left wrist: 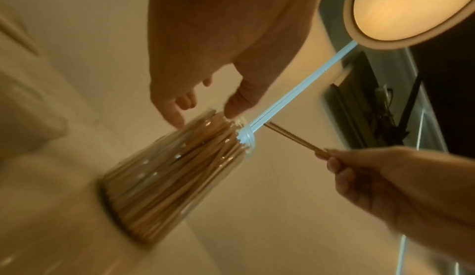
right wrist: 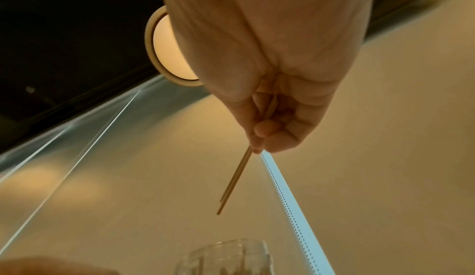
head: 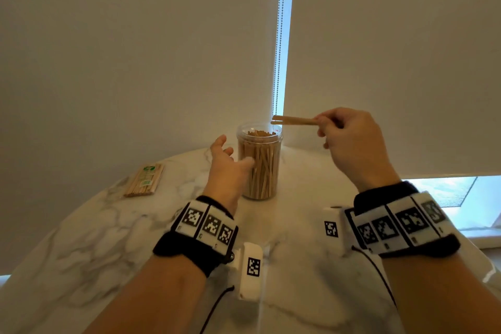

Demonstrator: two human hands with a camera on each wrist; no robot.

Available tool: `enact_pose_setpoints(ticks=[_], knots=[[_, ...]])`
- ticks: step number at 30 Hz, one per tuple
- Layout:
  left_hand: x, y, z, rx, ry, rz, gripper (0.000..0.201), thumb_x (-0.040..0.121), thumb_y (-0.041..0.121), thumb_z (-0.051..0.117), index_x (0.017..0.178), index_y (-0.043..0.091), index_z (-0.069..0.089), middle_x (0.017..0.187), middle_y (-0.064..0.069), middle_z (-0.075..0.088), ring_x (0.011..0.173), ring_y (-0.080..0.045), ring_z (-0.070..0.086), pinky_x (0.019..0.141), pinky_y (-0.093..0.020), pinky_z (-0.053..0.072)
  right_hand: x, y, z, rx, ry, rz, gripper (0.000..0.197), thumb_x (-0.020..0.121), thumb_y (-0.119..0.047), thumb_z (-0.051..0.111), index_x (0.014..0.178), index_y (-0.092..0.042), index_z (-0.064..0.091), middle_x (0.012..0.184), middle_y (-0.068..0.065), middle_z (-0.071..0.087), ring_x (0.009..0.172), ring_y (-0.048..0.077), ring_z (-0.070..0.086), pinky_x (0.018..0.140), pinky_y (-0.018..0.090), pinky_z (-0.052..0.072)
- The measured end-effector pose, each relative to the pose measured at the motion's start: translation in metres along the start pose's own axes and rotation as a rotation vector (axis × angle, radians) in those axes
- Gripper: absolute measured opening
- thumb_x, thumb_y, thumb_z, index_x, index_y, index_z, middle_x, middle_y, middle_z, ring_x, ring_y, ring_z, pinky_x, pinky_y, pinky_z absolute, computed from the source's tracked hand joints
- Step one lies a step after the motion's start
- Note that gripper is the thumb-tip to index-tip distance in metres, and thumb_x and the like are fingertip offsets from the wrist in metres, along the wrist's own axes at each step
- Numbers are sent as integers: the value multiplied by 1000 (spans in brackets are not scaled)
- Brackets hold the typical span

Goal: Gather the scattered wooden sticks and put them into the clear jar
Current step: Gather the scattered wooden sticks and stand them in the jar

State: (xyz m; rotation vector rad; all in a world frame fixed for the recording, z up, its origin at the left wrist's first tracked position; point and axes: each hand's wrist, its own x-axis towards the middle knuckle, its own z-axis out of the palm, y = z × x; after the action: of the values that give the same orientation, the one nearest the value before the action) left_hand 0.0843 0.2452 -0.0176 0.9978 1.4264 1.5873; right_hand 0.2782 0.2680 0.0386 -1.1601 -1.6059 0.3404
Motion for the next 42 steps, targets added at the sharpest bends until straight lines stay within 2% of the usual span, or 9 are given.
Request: enact_pose_setpoints(ticks=[3, 6, 12, 16, 22, 26, 32, 36, 42], knots=[[16, 7, 12, 156, -116, -58, 143, 51, 44, 94, 154, 38, -6, 157, -8, 30, 140, -29, 35, 113, -55, 30, 26, -16, 18, -270, -114, -80, 21, 97, -19, 54, 95, -20, 75, 82, -2, 70, 67, 13, 58, 58, 22, 38], [31, 14, 28, 286, -133, -57, 171, 20, 68, 88, 152, 37, -17, 157, -8, 30, 142, -32, 33, 112, -58, 31, 55, -37, 49, -581, -312, -211, 23, 95, -15, 51, 99, -19, 73, 96, 0, 70, 88, 21, 61, 76, 29, 47], [38, -4, 33, 430, 12, 96, 116, 71, 44, 85, 155, 32, 5, 149, -11, 33, 134, -34, 39, 109, -54, 37, 68, -59, 103, -900, -769, -299, 27, 100, -22, 52, 78, -8, 58, 78, 4, 60, 81, 22, 58, 73, 29, 47], [42, -11, 33, 440, 19, 119, 112, 72, 41, 84, 153, 35, 6, 149, -11, 33, 134, -35, 39, 110, -54, 37, 77, -54, 105, -805, -658, -245, 29, 101, -23, 55, 121, -4, 59, 112, 8, 66, 103, 25, 63, 84, 31, 50], [44, -14, 33, 436, 25, 110, 113, 73, 40, 84, 153, 37, 4, 150, -10, 31, 136, -36, 37, 110, -54, 37, 83, -45, 110, -716, -767, -156, 28, 98, -33, 57, 109, -14, 75, 97, 1, 71, 94, 19, 66, 87, 32, 54], [44, -16, 33, 439, 37, 127, 111, 74, 39, 83, 153, 37, 5, 150, -9, 31, 136, -35, 36, 111, -51, 36, 92, -45, 101, -752, -748, -201, 13, 93, -20, 67, 103, -22, 74, 98, -6, 70, 81, 9, 60, 62, 19, 43], [44, -16, 32, 445, 22, 121, 111, 74, 40, 83, 153, 37, 5, 149, -9, 32, 134, -36, 37, 111, -51, 35, 93, -48, 105, -912, -722, -262, 13, 90, -31, 71, 98, -21, 74, 99, -3, 71, 90, 14, 63, 71, 26, 47], [45, -16, 33, 440, 20, 112, 111, 74, 40, 83, 153, 38, 4, 149, -8, 31, 135, -35, 35, 111, -50, 35, 90, -47, 114, -1101, -703, -344, 18, 93, -20, 62, 107, -15, 73, 108, 0, 69, 101, 20, 65, 88, 33, 57], [45, -18, 33, 427, 26, 118, 111, 74, 40, 83, 152, 39, 4, 150, -7, 30, 136, -35, 34, 111, -52, 36, 94, -47, 118, -1161, -682, -336, 18, 94, -22, 63, 107, -13, 72, 103, 1, 69, 95, 19, 66, 78, 28, 56]])
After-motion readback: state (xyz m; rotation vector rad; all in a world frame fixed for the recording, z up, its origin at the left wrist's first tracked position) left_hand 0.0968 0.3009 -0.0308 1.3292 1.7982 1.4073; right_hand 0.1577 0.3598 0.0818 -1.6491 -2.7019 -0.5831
